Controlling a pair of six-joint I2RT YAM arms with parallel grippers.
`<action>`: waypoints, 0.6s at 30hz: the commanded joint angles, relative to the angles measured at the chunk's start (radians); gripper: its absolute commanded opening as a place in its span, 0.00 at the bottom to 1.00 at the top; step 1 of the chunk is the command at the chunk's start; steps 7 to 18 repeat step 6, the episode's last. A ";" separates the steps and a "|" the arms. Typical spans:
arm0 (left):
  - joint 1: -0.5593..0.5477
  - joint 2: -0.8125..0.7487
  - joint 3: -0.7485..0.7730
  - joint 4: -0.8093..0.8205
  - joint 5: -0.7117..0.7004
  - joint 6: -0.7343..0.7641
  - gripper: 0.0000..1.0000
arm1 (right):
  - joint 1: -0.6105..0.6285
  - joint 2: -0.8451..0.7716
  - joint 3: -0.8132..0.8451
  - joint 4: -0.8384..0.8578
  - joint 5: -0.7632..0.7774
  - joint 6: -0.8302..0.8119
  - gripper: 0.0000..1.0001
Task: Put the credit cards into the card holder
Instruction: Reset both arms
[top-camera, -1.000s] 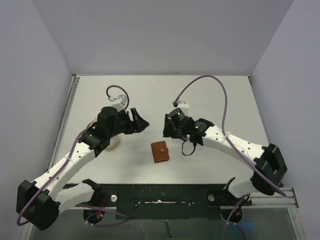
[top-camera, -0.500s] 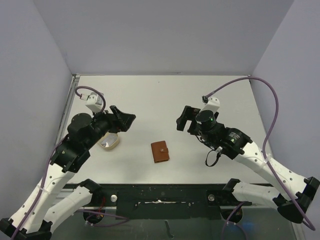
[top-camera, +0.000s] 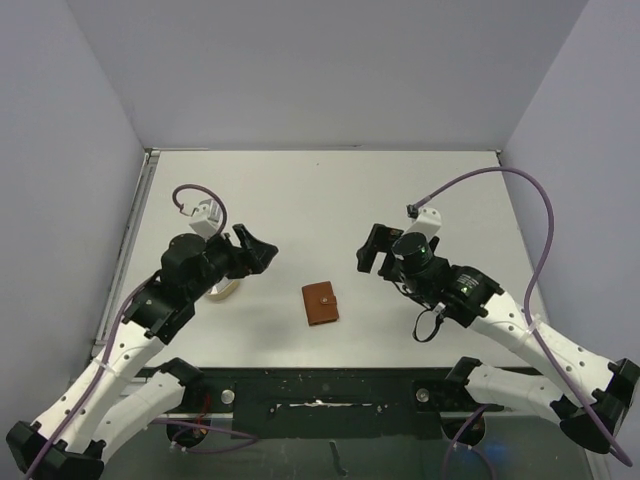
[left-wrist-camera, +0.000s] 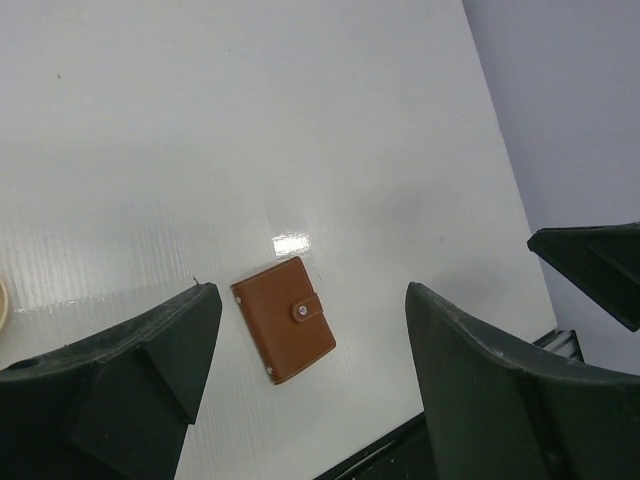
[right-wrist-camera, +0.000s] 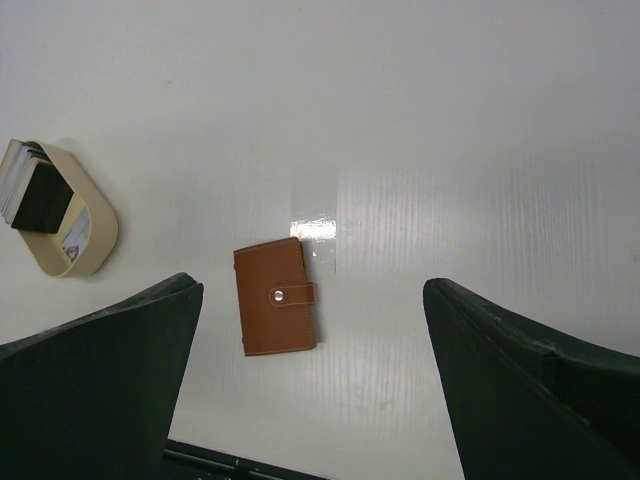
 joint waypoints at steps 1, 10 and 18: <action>0.005 0.008 -0.011 0.108 0.023 -0.041 0.73 | -0.003 -0.017 -0.011 0.063 0.004 0.020 0.98; 0.005 0.018 -0.005 0.109 0.023 -0.033 0.73 | -0.003 -0.019 -0.015 0.060 0.003 0.028 0.98; 0.005 0.018 -0.005 0.109 0.023 -0.033 0.73 | -0.003 -0.019 -0.015 0.060 0.003 0.028 0.98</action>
